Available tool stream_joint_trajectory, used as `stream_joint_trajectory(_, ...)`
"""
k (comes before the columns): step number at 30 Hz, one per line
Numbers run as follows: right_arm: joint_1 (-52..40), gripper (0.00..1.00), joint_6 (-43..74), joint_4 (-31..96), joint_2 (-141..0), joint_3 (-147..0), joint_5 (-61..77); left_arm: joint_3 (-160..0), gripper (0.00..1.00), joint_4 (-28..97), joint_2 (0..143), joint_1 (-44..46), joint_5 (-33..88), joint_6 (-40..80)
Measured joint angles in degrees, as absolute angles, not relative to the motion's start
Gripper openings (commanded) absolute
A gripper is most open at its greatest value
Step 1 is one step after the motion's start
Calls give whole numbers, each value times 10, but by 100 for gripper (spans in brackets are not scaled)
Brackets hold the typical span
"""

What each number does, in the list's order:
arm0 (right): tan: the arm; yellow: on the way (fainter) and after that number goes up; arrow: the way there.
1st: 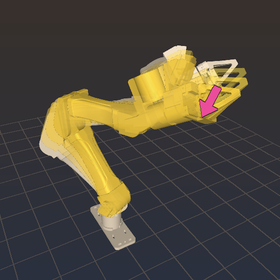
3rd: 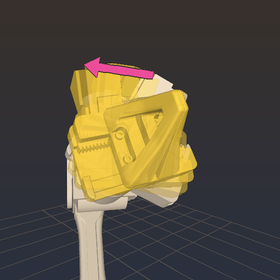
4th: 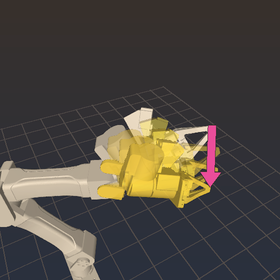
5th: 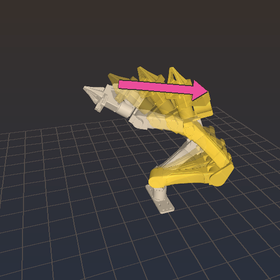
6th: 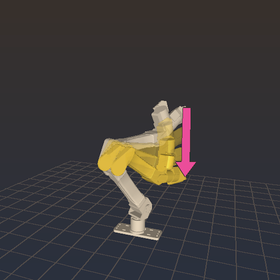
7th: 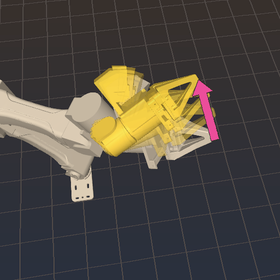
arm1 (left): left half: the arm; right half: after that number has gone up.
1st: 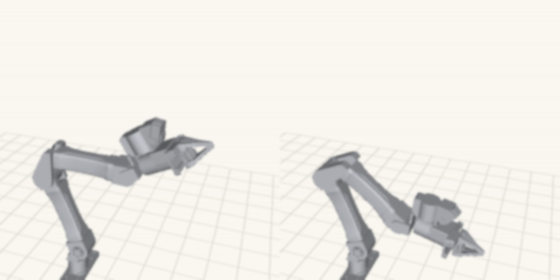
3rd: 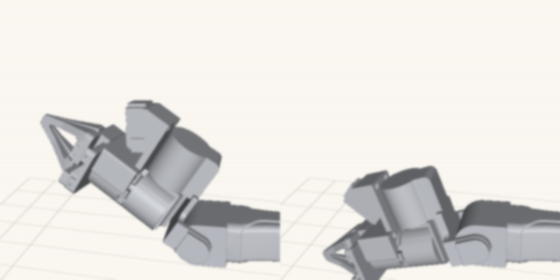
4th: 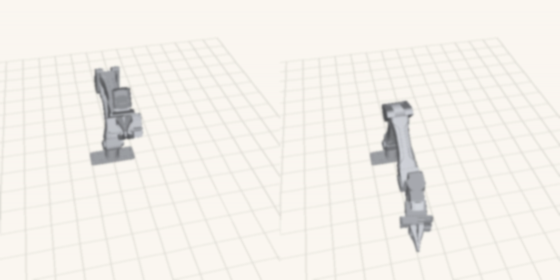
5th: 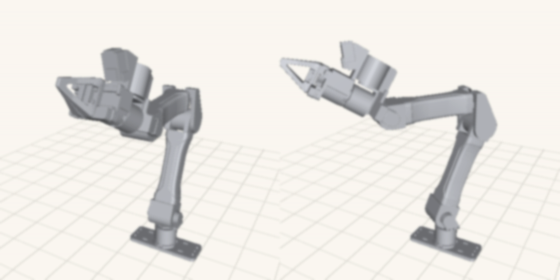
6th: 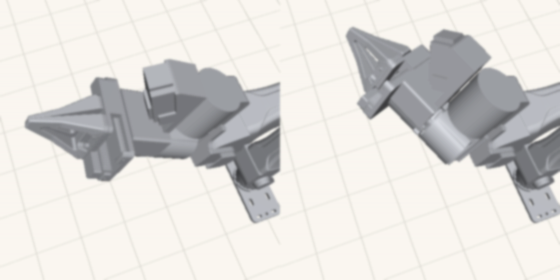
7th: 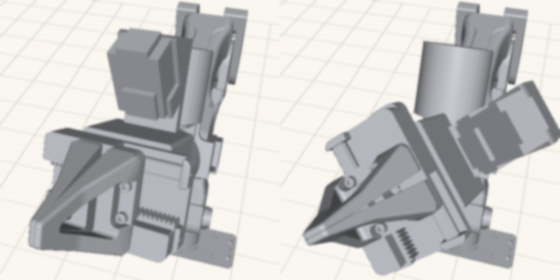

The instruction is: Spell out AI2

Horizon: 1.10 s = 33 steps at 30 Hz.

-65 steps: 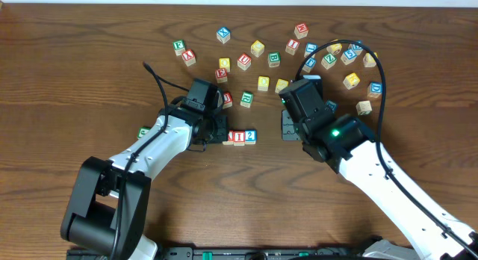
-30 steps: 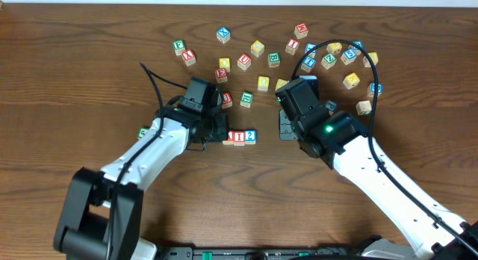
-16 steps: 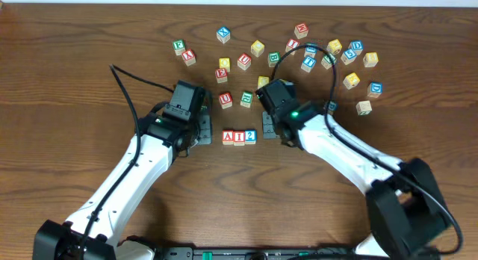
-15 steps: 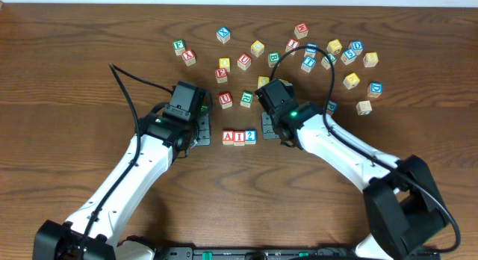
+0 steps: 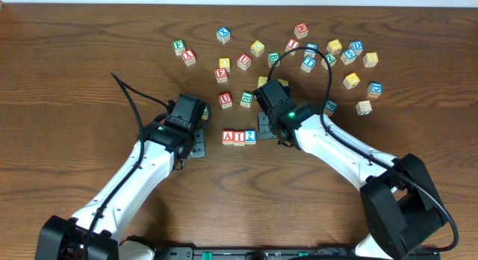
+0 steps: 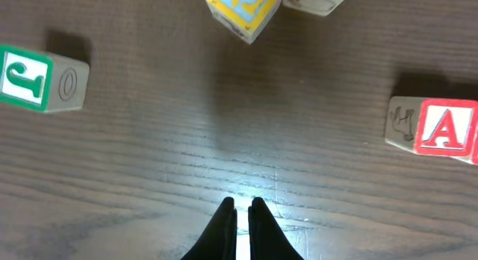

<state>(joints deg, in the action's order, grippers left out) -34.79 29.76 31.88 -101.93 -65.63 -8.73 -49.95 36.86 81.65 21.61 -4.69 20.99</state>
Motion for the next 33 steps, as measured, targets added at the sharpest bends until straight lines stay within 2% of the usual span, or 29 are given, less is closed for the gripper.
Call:
stream_joint_trajectory(1,-349,1,297,316,-1019,-656,-87,-500,15,368,816,216,-47,210)
stream_joint_trajectory(3,-353,1,297,309,-1019,-656,-87,-500,17,364,816,216,-47,212)
stream_joint_trajectory(7,-362,1,286,288,-1019,-656,-75,-500,57,355,816,216,-48,213)
stream_joint_trajectory(11,-376,1,271,276,-1019,-656,-63,-500,61,348,816,216,-52,215)
stream_joint_trajectory(12,-382,1,265,275,-1019,-656,-60,-500,67,347,816,216,-59,216)
stream_joint_trajectory(19,-393,1,249,276,-1019,-656,-55,-500,67,344,816,174,-94,239)
stream_joint_trajectory(27,-394,1,215,276,-1019,-656,-24,-500,67,332,816,49,77,122)
stream_joint_trajectory(33,-423,1,172,273,-1019,-656,-8,-500,67,342,816,28,126,76)
